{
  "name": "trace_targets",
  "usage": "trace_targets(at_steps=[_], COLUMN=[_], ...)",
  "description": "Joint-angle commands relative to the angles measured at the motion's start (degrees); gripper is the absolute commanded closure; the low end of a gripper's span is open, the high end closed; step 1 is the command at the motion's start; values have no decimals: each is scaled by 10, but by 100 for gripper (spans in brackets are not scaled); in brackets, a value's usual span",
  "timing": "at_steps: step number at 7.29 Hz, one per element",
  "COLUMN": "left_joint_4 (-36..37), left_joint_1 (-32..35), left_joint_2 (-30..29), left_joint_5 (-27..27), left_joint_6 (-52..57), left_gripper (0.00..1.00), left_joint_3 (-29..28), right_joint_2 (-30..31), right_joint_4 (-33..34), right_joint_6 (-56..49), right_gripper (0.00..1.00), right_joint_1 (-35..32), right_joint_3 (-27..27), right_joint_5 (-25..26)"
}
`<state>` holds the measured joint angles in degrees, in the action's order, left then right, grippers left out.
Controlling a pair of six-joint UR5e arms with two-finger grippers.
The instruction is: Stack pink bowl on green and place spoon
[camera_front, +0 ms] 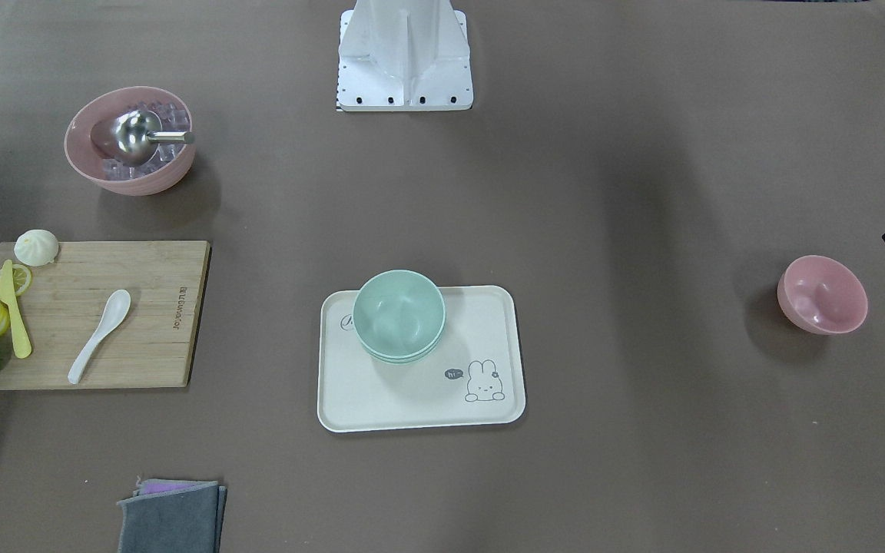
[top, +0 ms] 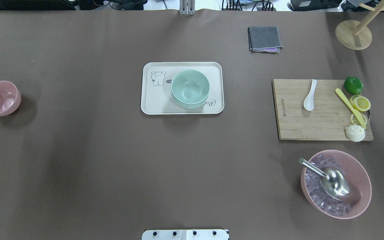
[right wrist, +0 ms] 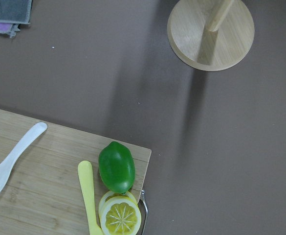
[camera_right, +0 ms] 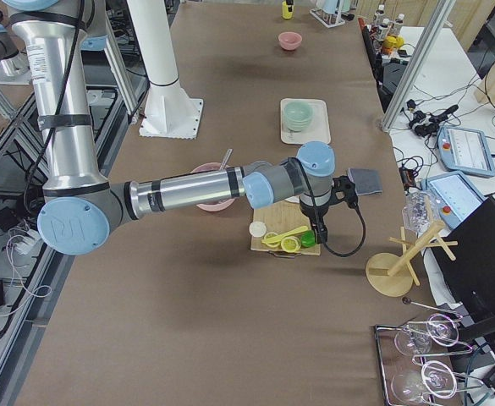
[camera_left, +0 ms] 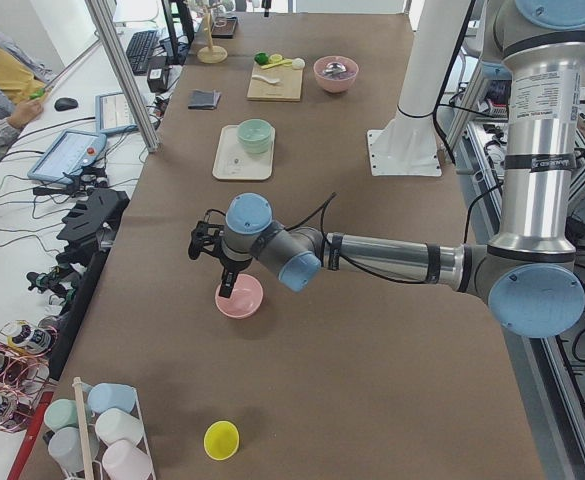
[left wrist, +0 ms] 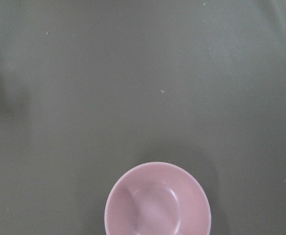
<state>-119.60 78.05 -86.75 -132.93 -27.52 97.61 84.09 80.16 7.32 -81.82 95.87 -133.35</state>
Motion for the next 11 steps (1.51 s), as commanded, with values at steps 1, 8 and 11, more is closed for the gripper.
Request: trace_targets(at_steps=[1, 8, 11], left_joint_4=[15, -71, -76], left_joint_1=[0, -18, -22], left_joint_2=[14, 14, 6], left_joint_5=[0, -17, -14], left_joint_6=[2, -23, -22], left_gripper=[2, 3, 2], left_joint_3=[23, -20, -38], right_joint_2=[43, 80, 79], right_joint_4=[-1, -53, -55], right_joint_6=[1, 4, 39], right_gripper=[0, 0, 0], right_joint_1=[-4, -3, 5], right_joint_3=[28, 42, 42], right_joint_5=[-4, -28, -28])
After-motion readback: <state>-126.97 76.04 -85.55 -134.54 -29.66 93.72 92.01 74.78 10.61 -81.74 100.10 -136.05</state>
